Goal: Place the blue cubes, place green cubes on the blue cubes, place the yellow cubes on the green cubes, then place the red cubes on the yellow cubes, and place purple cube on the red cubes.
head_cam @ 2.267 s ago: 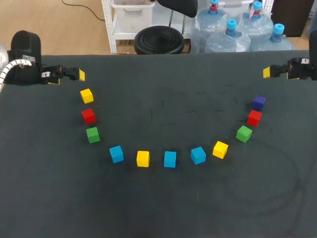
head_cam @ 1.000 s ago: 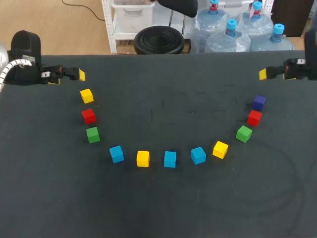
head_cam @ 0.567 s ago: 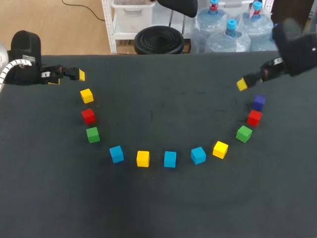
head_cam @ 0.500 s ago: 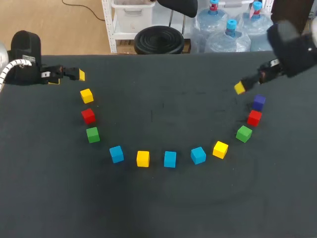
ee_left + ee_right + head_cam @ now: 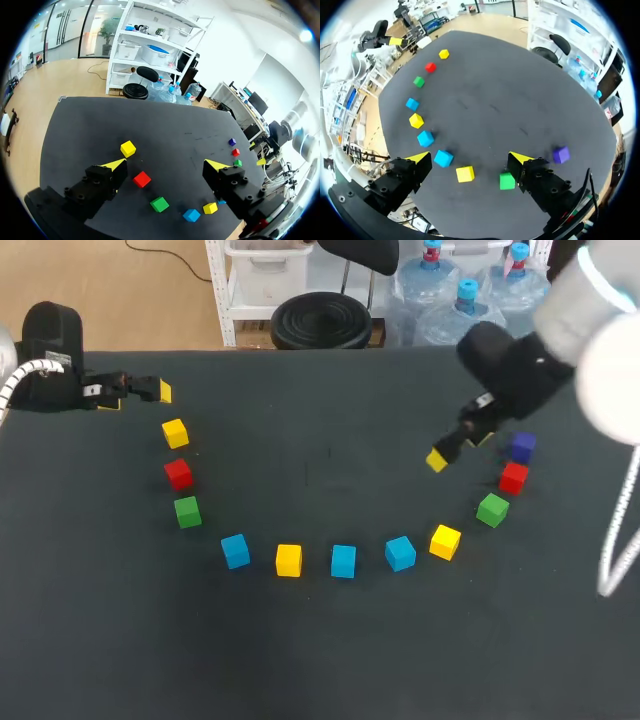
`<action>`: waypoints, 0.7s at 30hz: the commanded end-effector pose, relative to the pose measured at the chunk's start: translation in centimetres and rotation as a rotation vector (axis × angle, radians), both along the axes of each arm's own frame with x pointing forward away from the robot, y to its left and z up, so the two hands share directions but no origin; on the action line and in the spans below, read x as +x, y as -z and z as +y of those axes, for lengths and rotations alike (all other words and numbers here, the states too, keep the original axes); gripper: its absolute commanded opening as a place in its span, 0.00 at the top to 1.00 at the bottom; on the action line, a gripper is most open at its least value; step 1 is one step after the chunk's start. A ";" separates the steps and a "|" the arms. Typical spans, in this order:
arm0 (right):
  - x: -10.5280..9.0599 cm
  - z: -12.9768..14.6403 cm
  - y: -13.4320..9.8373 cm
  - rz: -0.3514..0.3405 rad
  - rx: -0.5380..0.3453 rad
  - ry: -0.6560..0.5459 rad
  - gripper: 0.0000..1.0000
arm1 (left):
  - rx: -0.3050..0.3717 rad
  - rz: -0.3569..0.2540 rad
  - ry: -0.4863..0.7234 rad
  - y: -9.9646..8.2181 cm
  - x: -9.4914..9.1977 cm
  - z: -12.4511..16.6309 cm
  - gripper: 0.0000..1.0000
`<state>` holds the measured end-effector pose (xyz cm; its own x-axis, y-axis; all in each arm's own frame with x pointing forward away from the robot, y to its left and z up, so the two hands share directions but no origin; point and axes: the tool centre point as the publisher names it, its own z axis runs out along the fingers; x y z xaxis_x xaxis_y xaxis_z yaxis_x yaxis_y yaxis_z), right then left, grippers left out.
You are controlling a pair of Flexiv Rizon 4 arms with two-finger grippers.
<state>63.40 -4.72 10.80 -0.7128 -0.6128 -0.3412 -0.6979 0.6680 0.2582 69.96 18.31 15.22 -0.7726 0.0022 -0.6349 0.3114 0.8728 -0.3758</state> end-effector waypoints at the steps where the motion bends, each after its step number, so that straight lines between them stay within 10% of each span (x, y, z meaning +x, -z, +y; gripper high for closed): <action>1: 0.2 2.6 1.3 0.052 -0.143 -0.042 0.00 | -0.010 -0.007 0.006 0.2 0.0 0.2 0.00; 21: -4.7 3.8 4.3 0.170 -0.197 -0.077 0.00 | -0.010 -0.007 0.006 0.2 0.0 0.2 0.00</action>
<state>58.98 -0.96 7.11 -0.6956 -0.7127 -0.0904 -0.7105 0.6638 0.2336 69.97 18.30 15.22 -0.7726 0.0022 -0.6349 0.3114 0.8728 -0.3759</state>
